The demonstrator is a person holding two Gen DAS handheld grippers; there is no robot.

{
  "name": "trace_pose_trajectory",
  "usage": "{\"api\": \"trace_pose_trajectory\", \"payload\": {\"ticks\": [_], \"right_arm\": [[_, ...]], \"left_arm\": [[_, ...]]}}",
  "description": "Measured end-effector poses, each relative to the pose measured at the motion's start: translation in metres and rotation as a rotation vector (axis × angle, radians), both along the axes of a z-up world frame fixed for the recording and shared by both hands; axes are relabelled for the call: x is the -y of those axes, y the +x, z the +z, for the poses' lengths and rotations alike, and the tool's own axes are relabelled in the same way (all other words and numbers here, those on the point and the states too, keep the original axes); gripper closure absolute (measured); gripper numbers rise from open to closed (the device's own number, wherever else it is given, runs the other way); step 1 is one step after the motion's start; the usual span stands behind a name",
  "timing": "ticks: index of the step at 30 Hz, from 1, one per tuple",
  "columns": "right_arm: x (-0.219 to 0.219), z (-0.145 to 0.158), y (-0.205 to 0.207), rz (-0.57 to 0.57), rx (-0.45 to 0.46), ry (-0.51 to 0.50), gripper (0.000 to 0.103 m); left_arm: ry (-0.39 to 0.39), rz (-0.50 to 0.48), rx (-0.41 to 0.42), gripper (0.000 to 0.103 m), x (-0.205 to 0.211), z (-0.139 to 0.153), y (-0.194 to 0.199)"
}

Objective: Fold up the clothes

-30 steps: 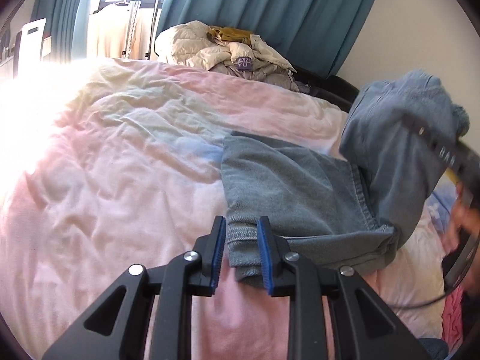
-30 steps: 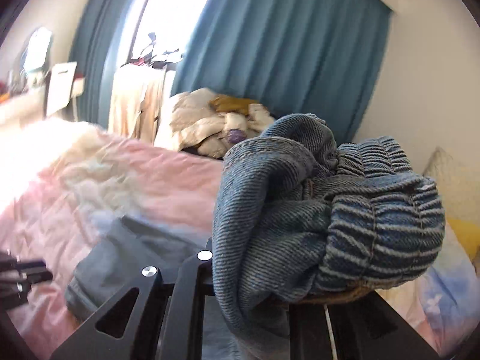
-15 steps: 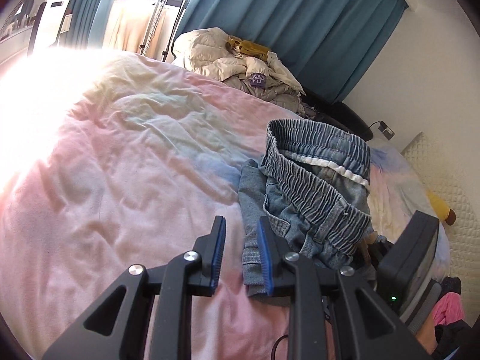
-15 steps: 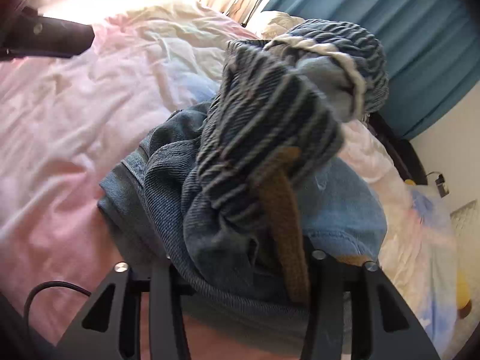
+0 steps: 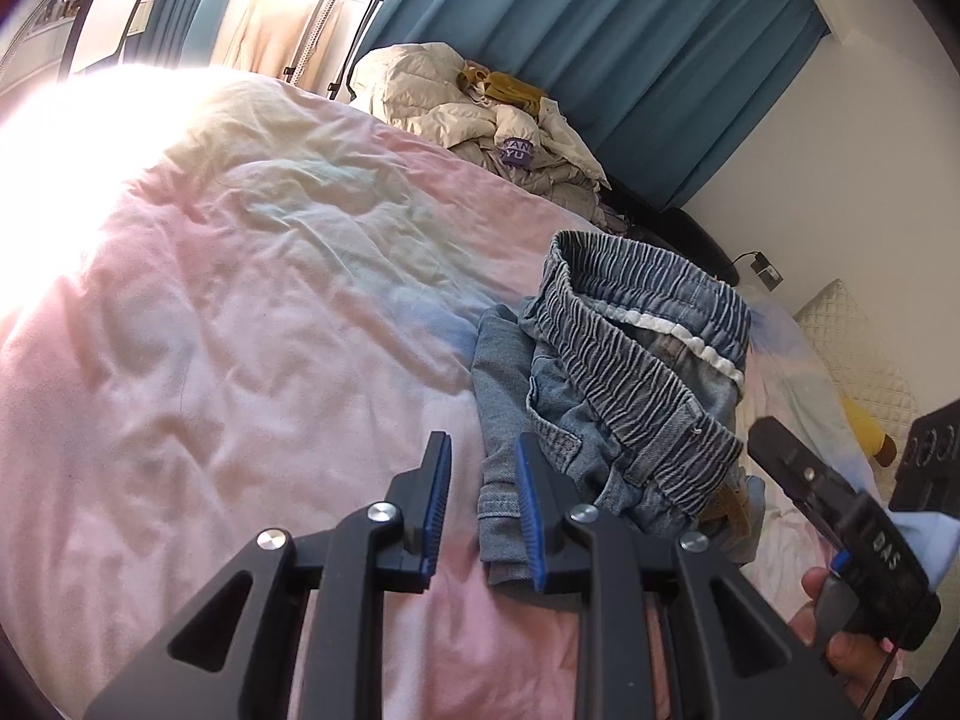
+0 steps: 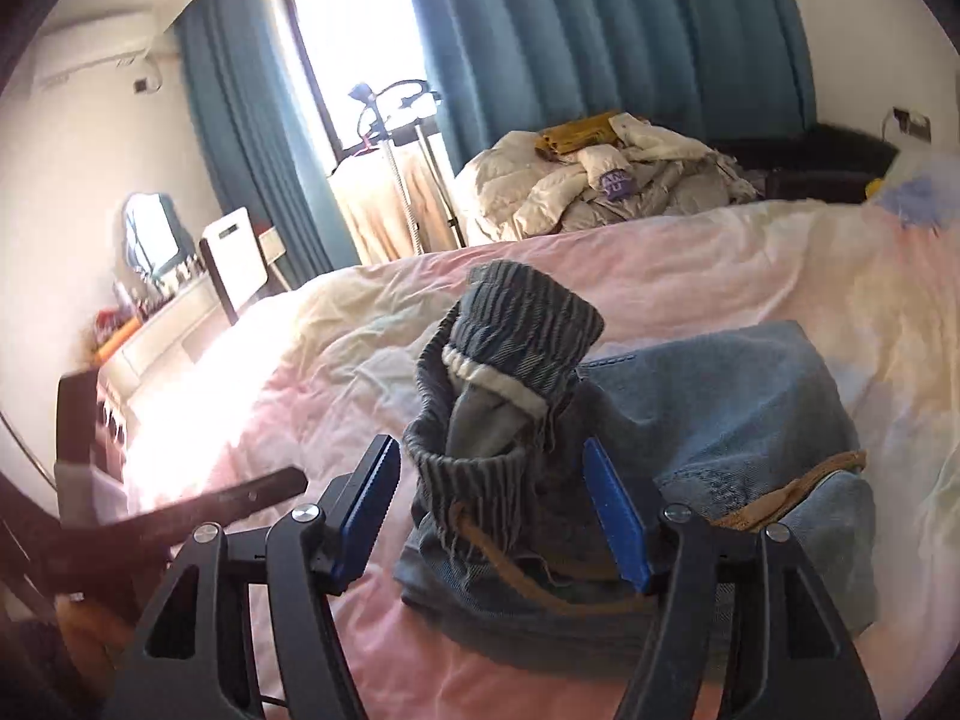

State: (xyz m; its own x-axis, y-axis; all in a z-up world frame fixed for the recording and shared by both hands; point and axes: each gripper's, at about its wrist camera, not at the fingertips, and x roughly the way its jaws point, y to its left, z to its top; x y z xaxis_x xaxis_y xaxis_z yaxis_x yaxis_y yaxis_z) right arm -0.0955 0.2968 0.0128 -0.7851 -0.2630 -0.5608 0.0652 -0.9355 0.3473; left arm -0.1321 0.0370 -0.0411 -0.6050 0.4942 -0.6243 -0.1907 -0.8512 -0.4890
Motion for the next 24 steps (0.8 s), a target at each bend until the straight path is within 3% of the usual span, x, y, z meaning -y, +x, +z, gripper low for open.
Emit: {"api": "trace_pose_trajectory", "payload": {"ticks": [2,5,10,15,19,22,24], "right_arm": [[-0.002,-0.008,-0.002,-0.002,0.021,-0.098,0.045],[0.016,-0.024,-0.010,0.097,0.032,-0.141,0.056],[0.070,-0.048,-0.017,0.272,0.089,-0.048,0.055],[0.088,-0.062,-0.021,0.316,0.126,0.001,0.052],[0.065,-0.049,-0.017,0.286,0.118,-0.144,0.052],[0.040,-0.027,-0.009,0.266,0.035,-0.291,0.050],[0.025,-0.016,-0.006,0.240,-0.028,-0.329,0.045]], "left_arm": [[-0.001,0.004,-0.008,0.081,0.001,0.000,0.001],[0.007,0.034,-0.021,0.081,0.009,0.004,0.000],[0.034,0.097,-0.040,0.081,0.030,0.013,-0.006],[0.054,0.140,-0.029,0.081,0.044,0.010,-0.016],[0.065,0.106,-0.020,0.081,0.041,0.009,-0.025],[0.116,0.055,-0.059,0.081,0.040,0.022,-0.028],[0.112,0.028,-0.106,0.081,0.034,0.033,-0.029]]}}
